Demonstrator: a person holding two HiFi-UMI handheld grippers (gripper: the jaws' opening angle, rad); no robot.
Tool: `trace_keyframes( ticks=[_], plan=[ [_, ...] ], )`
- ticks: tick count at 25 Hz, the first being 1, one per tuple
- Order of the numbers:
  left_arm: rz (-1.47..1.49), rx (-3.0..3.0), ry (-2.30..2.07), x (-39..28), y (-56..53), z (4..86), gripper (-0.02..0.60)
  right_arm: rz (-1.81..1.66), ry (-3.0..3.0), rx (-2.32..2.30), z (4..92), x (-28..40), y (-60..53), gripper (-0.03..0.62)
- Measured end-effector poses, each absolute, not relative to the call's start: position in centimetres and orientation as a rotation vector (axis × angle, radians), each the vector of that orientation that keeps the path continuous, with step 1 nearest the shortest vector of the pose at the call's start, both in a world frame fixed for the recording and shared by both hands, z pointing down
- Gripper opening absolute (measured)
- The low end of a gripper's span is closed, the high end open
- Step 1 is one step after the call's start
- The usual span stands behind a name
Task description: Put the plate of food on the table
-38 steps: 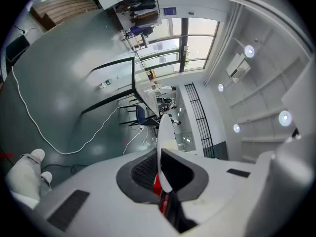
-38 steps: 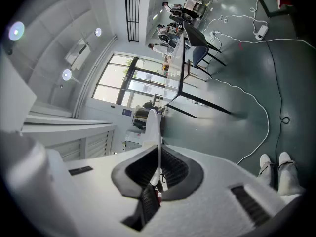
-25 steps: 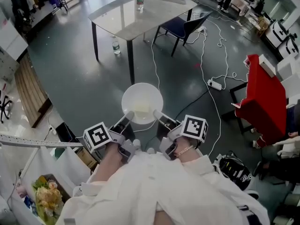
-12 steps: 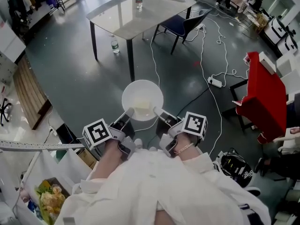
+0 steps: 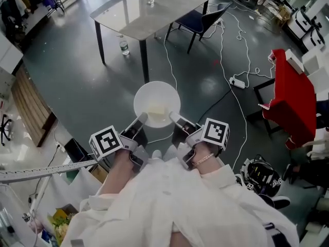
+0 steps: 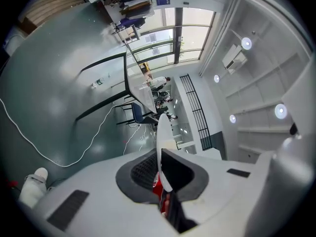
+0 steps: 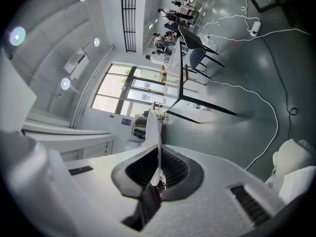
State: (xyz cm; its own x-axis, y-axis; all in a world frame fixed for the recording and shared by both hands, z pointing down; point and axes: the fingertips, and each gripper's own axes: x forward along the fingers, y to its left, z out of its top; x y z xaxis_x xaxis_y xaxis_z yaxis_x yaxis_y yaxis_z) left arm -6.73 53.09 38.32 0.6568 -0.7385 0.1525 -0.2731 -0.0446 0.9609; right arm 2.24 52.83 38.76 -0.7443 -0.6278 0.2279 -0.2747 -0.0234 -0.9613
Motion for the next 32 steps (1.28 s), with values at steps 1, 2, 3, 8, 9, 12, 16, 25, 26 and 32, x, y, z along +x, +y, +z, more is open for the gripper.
trace_keyframes(
  ticks=[1,2,3,8,9,12,16,25,26,32],
  plan=[
    [-0.456,1.623,-0.842,-6.9,52.9,38.4,0.021,-1.833,1.977,-0.963,38.9,2.2,52.8,0.011],
    [-0.455,1.623,-0.836,-7.0,52.7,38.4,0.021,-1.825,1.981,-0.974,38.9,2.1,52.6,0.011],
    [-0.458,1.614,-0.83,-7.0,52.5,38.5,0.021,-1.815,1.991,-0.987,38.8,2.0,52.4,0.011],
    [-0.466,1.552,-0.812,-7.2,51.6,39.3,0.023,-1.813,2.014,-1.048,39.4,1.9,51.4,0.011],
    [-0.466,1.558,-0.809,-7.1,51.3,39.5,0.021,-1.817,2.009,-1.051,39.6,2.0,51.1,0.011],
    [-0.457,1.525,-0.805,-6.9,50.9,40.2,0.022,-1.835,1.982,-1.077,40.3,2.2,50.8,0.011],
    [-0.443,1.519,-0.799,-6.7,50.2,40.7,0.021,-1.85,1.955,-1.072,40.9,2.4,50.1,0.011],
    [-0.453,1.537,-0.829,-6.0,39.3,41.0,0.021,-1.852,1.98,-1.035,41.4,3.2,39.0,0.011],
    [-0.452,1.553,-0.827,-5.7,37.9,41.1,0.021,-1.855,1.974,-1.029,41.5,3.5,37.7,0.011],
    [-0.446,1.561,-0.838,-3.7,29.1,40.9,0.023,-1.873,1.967,-1.01,41.3,5.5,28.8,0.011]
  ],
)
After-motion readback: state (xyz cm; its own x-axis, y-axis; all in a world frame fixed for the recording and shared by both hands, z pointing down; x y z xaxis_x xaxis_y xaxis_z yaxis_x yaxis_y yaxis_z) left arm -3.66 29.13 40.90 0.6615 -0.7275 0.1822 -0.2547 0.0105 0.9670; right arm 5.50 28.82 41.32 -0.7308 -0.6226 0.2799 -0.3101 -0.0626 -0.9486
